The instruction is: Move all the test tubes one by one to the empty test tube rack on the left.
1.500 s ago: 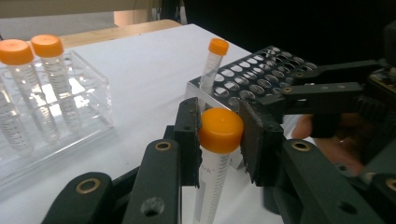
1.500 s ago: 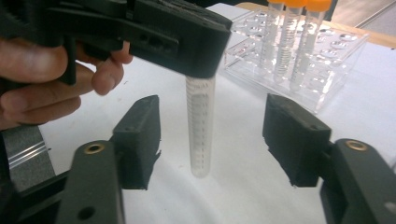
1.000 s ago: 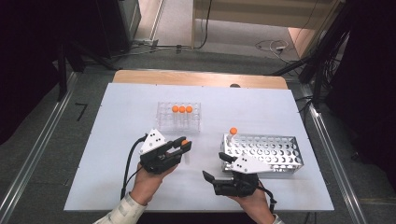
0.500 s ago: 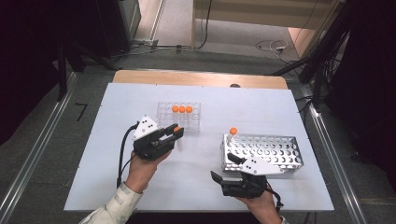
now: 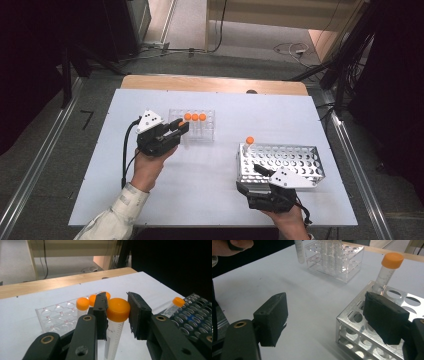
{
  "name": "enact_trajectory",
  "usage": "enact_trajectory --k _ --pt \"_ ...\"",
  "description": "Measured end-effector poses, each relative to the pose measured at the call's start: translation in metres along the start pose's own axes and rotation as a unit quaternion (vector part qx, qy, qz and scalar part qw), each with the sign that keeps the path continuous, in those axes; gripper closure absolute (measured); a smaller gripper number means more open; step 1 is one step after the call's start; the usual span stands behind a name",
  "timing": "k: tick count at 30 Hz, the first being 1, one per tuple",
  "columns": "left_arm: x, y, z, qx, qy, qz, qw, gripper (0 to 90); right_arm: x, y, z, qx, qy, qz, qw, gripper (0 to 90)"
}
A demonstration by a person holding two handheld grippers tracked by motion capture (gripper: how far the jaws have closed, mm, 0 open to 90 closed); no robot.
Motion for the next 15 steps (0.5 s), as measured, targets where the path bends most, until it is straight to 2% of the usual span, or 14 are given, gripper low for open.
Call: enact_trajectory --k 4,8,15 --pt "-0.004 0.008 -0.004 0.002 0.011 -0.001 0.9999 70.1 0.002 -0.001 0.001 0.000 -0.002 -0.003 1.0000 18.7" --pt "-0.009 0.018 -0.009 0.006 0.031 -0.006 0.9995 70.1 0.004 -0.002 0.002 0.001 -0.004 -0.006 1.0000 18.8" --pt "-0.022 0.029 -0.019 0.012 0.060 0.000 0.9981 70.1 0.006 -0.002 0.002 0.001 -0.005 -0.007 1.0000 18.8"
Point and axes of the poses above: each handheld gripper's, and its own axes: z roughly backward along the jaws, y roughly out of its top, x roughly to its right, the point moved 1 cm from there along -z, roughly forward along the jaws, and after that the axes turned 5 degrees about -x, right-handed, at the moved point
